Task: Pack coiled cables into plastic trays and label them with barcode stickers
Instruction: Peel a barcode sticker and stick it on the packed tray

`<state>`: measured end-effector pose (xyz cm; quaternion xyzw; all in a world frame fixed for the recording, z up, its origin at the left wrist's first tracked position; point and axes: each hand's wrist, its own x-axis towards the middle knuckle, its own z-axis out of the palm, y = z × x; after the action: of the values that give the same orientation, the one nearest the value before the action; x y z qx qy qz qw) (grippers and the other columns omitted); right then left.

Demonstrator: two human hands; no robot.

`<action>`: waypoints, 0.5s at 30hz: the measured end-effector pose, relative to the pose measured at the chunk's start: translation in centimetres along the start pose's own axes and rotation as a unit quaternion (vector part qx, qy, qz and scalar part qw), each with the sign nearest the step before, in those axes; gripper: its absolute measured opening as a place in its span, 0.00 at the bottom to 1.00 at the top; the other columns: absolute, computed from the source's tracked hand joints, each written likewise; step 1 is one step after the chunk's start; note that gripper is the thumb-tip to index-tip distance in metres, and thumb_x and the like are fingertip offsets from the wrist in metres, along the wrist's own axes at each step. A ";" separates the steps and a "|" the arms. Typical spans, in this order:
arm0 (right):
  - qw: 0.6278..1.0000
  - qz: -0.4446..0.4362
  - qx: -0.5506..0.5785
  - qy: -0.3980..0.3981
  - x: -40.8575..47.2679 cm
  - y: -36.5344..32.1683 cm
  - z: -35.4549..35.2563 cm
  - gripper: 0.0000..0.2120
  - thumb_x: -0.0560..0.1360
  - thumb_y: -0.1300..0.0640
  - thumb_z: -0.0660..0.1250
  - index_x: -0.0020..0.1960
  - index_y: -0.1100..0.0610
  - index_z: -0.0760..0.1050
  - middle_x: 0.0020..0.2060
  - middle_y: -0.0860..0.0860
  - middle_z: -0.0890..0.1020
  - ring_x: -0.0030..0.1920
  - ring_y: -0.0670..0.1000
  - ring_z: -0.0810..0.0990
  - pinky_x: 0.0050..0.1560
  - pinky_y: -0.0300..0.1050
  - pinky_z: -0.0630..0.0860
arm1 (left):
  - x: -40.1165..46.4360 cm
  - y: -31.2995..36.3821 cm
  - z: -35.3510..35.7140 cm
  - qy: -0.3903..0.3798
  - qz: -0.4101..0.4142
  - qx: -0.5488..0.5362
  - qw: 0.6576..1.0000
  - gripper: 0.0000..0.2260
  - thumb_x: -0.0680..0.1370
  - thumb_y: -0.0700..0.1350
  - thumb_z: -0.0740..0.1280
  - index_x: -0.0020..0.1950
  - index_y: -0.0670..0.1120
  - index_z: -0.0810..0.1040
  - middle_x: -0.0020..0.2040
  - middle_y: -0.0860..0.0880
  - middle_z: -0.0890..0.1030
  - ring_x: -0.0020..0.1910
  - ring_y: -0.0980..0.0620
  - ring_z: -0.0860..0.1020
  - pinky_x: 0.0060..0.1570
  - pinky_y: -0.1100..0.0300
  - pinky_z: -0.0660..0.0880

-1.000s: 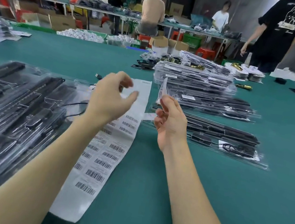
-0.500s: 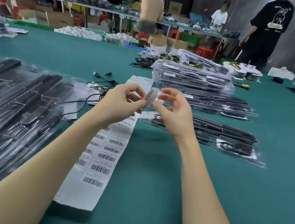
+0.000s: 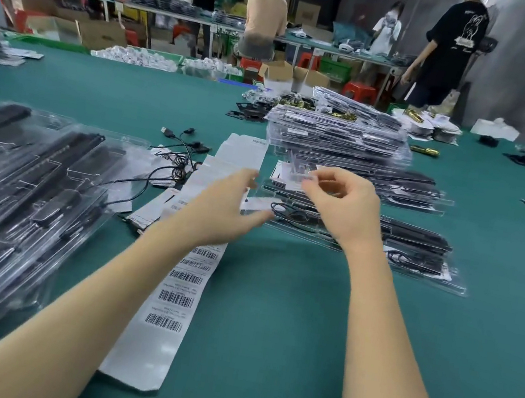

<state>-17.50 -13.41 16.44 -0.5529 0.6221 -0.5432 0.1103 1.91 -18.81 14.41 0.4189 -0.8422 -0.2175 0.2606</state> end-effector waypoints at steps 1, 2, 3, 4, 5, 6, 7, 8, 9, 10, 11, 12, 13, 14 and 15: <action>0.999 0.029 0.020 0.009 0.0 0.5 -0.5 0.06 0.73 0.53 0.74 0.38 0.44 0.81 0.33 0.39 0.84 0.33 0.39 0.80 0.38 0.35 0.76 | -0.2 0.0 1.0 -0.021 0.034 0.048 0.998 0.35 0.78 0.57 0.68 0.79 0.45 0.58 0.76 0.48 0.68 0.73 0.51 0.67 0.71 0.58 0.63; 0.997 0.058 0.041 0.016 0.0 0.9 -0.8 0.05 0.73 0.53 0.75 0.39 0.45 0.81 0.33 0.42 0.84 0.32 0.42 0.80 0.37 0.39 0.77 | -0.3 0.1 1.9 -0.047 0.061 0.094 0.993 0.36 0.79 0.58 0.65 0.81 0.45 0.54 0.80 0.48 0.60 0.78 0.51 0.60 0.75 0.58 0.57; 0.994 0.086 0.058 0.021 -0.1 1.4 -1.1 0.05 0.73 0.54 0.75 0.40 0.46 0.81 0.34 0.43 0.84 0.31 0.43 0.79 0.35 0.40 0.76 | -0.4 0.0 2.7 -0.073 0.077 0.131 0.986 0.37 0.80 0.60 0.63 0.82 0.46 0.51 0.82 0.49 0.54 0.80 0.52 0.54 0.77 0.57 0.52; 0.991 0.113 0.072 0.022 -0.3 1.8 -1.3 0.04 0.73 0.53 0.75 0.40 0.47 0.81 0.34 0.44 0.84 0.29 0.43 0.78 0.33 0.39 0.73 | -0.5 0.0 3.3 -0.097 0.080 0.157 0.980 0.37 0.81 0.62 0.60 0.82 0.46 0.49 0.82 0.49 0.51 0.80 0.53 0.50 0.78 0.54 0.50; 0.987 0.136 0.082 0.020 -0.6 2.1 -1.5 0.04 0.73 0.53 0.75 0.41 0.47 0.81 0.34 0.43 0.84 0.27 0.42 0.78 0.31 0.38 0.71 | -0.6 -0.1 3.6 -0.112 0.078 0.169 0.976 0.36 0.81 0.63 0.59 0.82 0.46 0.50 0.82 0.50 0.50 0.81 0.53 0.49 0.79 0.53 0.50; 0.984 0.154 0.087 0.013 -0.8 2.4 -1.5 0.03 0.73 0.53 0.75 0.41 0.48 0.81 0.33 0.42 0.84 0.27 0.42 0.77 0.30 0.37 0.70 | -0.5 -0.1 3.6 -0.114 0.078 0.173 0.975 0.35 0.81 0.63 0.59 0.82 0.47 0.53 0.82 0.50 0.52 0.80 0.53 0.51 0.78 0.52 0.52; 0.982 0.168 0.086 0.004 -1.0 2.6 -1.5 0.03 0.73 0.53 0.75 0.42 0.49 0.82 0.33 0.42 0.84 0.26 0.42 0.77 0.29 0.36 0.70 | -0.5 -0.1 3.3 -0.100 0.084 0.171 0.977 0.32 0.80 0.63 0.60 0.80 0.48 0.60 0.80 0.50 0.59 0.79 0.52 0.57 0.77 0.53 0.56; 0.981 0.177 0.082 -0.005 -1.2 2.9 -1.6 0.03 0.73 0.53 0.75 0.42 0.49 0.82 0.33 0.41 0.84 0.27 0.42 0.77 0.29 0.34 0.70 | -0.5 0.0 2.9 -0.075 0.096 0.171 0.978 0.28 0.79 0.62 0.62 0.76 0.50 0.68 0.76 0.50 0.68 0.75 0.51 0.65 0.74 0.53 0.61; 0.980 0.181 0.078 -0.014 -1.3 3.0 -1.8 0.03 0.73 0.54 0.75 0.42 0.50 0.82 0.33 0.41 0.85 0.27 0.42 0.78 0.28 0.33 0.69 | -0.4 0.2 2.5 -0.047 0.110 0.168 0.978 0.23 0.78 0.62 0.64 0.69 0.53 0.75 0.68 0.52 0.75 0.67 0.52 0.72 0.68 0.53 0.68; 0.980 0.183 0.076 -0.022 -1.3 3.2 -1.9 0.03 0.72 0.54 0.75 0.42 0.50 0.82 0.35 0.42 0.85 0.27 0.42 0.78 0.27 0.33 0.69 | -0.4 0.4 2.2 -0.025 0.121 0.152 0.981 0.18 0.77 0.61 0.67 0.61 0.54 0.80 0.59 0.55 0.79 0.58 0.53 0.76 0.62 0.53 0.72; 0.980 0.184 0.074 -0.027 -1.3 3.2 -2.1 0.02 0.72 0.54 0.75 0.42 0.50 0.82 0.36 0.43 0.85 0.27 0.43 0.77 0.26 0.32 0.68 | -0.6 0.5 2.0 -0.013 0.128 0.123 0.984 0.13 0.75 0.60 0.69 0.55 0.55 0.82 0.52 0.57 0.78 0.52 0.54 0.76 0.56 0.54 0.74; 0.980 0.185 0.073 -0.032 -1.3 3.2 -2.3 0.03 0.72 0.53 0.76 0.41 0.50 0.83 0.37 0.43 0.86 0.27 0.43 0.76 0.26 0.32 0.68 | -0.8 0.6 2.1 -0.009 0.131 0.094 0.987 0.10 0.74 0.58 0.71 0.50 0.54 0.82 0.48 0.57 0.77 0.48 0.55 0.75 0.53 0.55 0.75; 0.979 0.183 0.074 -0.041 -1.3 3.2 -2.5 0.03 0.71 0.53 0.76 0.41 0.50 0.83 0.37 0.43 0.86 0.26 0.43 0.75 0.25 0.32 0.67 | -0.9 0.6 2.2 -0.007 0.131 0.073 0.989 0.10 0.73 0.56 0.73 0.48 0.53 0.81 0.47 0.57 0.76 0.46 0.56 0.75 0.51 0.55 0.75; 0.979 0.178 0.077 -0.055 -1.3 3.1 -2.6 0.03 0.71 0.53 0.76 0.40 0.50 0.84 0.36 0.43 0.85 0.26 0.43 0.73 0.25 0.31 0.67 | -1.1 0.4 2.4 -0.006 0.127 0.056 0.990 0.11 0.72 0.55 0.74 0.49 0.52 0.80 0.46 0.56 0.76 0.46 0.55 0.75 0.50 0.56 0.75; 0.979 0.173 0.079 -0.074 -1.3 3.0 -2.6 0.03 0.71 0.53 0.77 0.39 0.50 0.84 0.35 0.43 0.85 0.25 0.43 0.72 0.25 0.31 0.68 | -1.2 0.1 2.5 -0.005 0.118 0.038 0.992 0.13 0.71 0.54 0.75 0.50 0.51 0.78 0.47 0.56 0.76 0.46 0.54 0.76 0.50 0.56 0.75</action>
<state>-20.65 -11.50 14.49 -0.4656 0.6531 -0.5210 0.2919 0.89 -17.39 12.24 0.3249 -0.8948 -0.1557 0.2639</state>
